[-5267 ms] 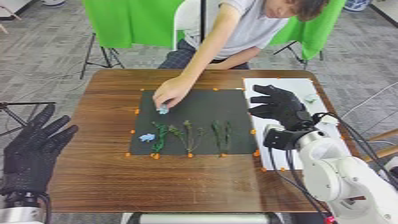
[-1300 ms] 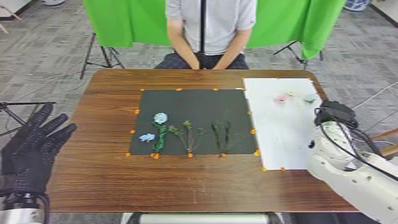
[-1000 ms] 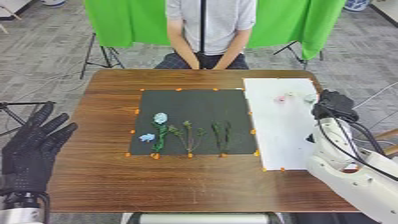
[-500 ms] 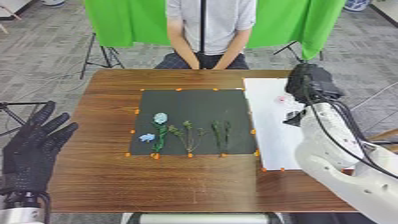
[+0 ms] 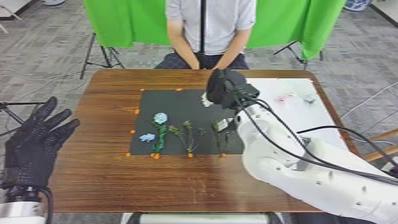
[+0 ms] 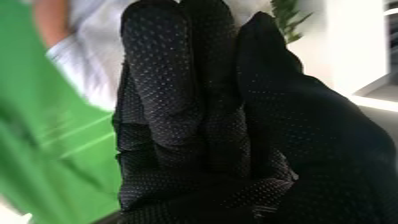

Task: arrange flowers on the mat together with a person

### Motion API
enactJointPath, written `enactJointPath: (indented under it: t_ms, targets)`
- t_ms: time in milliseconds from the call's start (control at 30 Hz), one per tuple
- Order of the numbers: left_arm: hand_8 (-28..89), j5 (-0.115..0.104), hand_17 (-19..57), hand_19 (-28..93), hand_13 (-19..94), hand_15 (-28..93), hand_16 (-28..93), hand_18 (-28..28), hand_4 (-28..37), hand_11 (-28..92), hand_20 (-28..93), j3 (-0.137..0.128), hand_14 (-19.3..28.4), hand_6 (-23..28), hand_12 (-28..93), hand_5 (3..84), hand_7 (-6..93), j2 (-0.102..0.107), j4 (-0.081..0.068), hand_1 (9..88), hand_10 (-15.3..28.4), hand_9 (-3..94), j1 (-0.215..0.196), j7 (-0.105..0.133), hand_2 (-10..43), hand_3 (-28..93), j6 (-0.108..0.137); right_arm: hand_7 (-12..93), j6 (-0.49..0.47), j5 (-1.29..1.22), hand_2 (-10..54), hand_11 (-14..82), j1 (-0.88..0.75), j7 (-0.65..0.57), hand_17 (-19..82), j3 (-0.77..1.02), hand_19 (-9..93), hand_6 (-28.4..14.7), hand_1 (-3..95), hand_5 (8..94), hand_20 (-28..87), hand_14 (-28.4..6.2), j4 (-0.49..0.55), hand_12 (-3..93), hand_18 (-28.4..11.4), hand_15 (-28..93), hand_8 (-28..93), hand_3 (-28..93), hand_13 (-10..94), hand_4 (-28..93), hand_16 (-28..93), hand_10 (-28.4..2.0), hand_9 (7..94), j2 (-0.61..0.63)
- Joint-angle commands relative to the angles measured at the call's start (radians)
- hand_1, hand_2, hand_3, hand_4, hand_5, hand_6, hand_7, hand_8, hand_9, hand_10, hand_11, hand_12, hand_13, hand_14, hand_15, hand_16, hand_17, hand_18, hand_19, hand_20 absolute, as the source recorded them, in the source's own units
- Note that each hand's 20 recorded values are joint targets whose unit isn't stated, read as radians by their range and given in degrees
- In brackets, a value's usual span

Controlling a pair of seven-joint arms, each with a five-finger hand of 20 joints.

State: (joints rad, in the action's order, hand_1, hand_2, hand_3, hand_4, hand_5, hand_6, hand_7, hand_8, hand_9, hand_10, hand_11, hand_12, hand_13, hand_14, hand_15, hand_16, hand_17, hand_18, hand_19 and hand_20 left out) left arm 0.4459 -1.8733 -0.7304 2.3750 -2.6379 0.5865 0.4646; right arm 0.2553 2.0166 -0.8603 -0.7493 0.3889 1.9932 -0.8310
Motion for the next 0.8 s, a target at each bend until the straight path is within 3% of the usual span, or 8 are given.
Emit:
enactJointPath:
  t_ms: [33,233,300,367,433,633,800]
  targets:
    - [-8,0.016,-9.2,38,20,45,-5,17.5,-24.2,19,16,0.010,21.7,5.0,12,31.6,10.0,-0.012,-0.012,21.2,15.1,30.2,0.014,-0.023,7.0,76,-0.019,25,-0.030,-0.066,-9.5,8.2,0.113,0.044,33,-0.132,78,2.3,61.4,82.9,4,0.3,-0.093,36.0,-14.8,40,2,68,84,-28,34,-4.2,92.0,-0.173]
    - [-8,0.021,-9.2,38,20,45,-5,17.5,-24.2,19,16,0.032,21.6,5.0,12,31.6,10.0,-0.011,-0.026,21.2,15.1,30.2,0.055,-0.039,7.0,76,-0.032,25,-0.021,-0.109,-9.5,8.3,0.141,0.052,33,-0.205,77,2.5,61.3,82.4,5,0.2,-0.171,35.8,-14.8,40,2,68,84,-28,33,-4.2,92.0,-0.241]
    - [-8,0.029,-9.2,38,20,45,-5,17.5,-24.3,19,16,0.035,21.6,5.0,12,31.6,9.9,-0.019,-0.029,21.3,15.1,30.2,0.070,-0.056,7.1,75,-0.038,25,-0.018,-0.128,-9.5,8.3,0.144,0.054,33,-0.224,77,2.7,61.2,82.2,5,0.2,-0.196,35.7,-14.8,40,1,68,84,-28,33,-4.2,91.8,-0.258]
    - [-8,0.024,-9.2,38,20,45,-5,17.5,-24.2,19,16,0.039,21.6,5.0,12,31.6,10.0,-0.012,-0.030,21.3,15.2,30.2,0.072,-0.052,7.1,75,-0.038,25,-0.022,-0.135,-9.5,8.4,0.144,0.043,33,-0.243,77,2.8,61.0,82.1,5,0.1,-0.218,35.6,-14.8,40,1,68,84,-28,33,-4.1,91.8,-0.272]
    - [-8,0.005,-9.2,38,20,45,-5,17.5,-24.2,19,16,0.050,21.6,5.0,12,31.6,10.0,0.012,-0.035,21.3,15.2,30.2,0.075,-0.029,7.1,75,-0.030,25,-0.014,-0.156,-9.5,8.4,0.152,0.035,33,-0.266,77,2.9,61.0,82.0,6,0.0,-0.237,35.6,-14.8,40,1,68,84,-28,33,-4.0,91.7,-0.280]
    - [-8,0.006,-9.2,38,20,45,-5,17.5,-24.2,19,16,0.054,21.7,5.0,12,31.6,10.0,0.009,-0.039,21.2,15.1,30.2,0.085,-0.040,7.0,76,-0.034,26,0.008,-0.192,-9.5,8.8,0.167,0.012,33,-0.305,77,3.6,60.3,81.3,6,-0.5,-0.276,35.4,-14.9,41,1,68,84,-28,33,-3.8,92.0,-0.289]
    - [-8,0.004,-9.2,38,20,45,-5,17.5,-24.3,19,16,0.058,21.7,5.0,12,31.7,10.0,0.013,-0.039,21.3,15.1,30.2,0.084,-0.033,7.0,76,-0.032,27,0.063,-0.191,-9.5,8.8,0.184,0.009,32,-0.323,77,4.0,60.2,80.8,7,-0.6,-0.287,35.4,-15.0,41,0,67,84,-28,32,-3.9,92.1,-0.291]
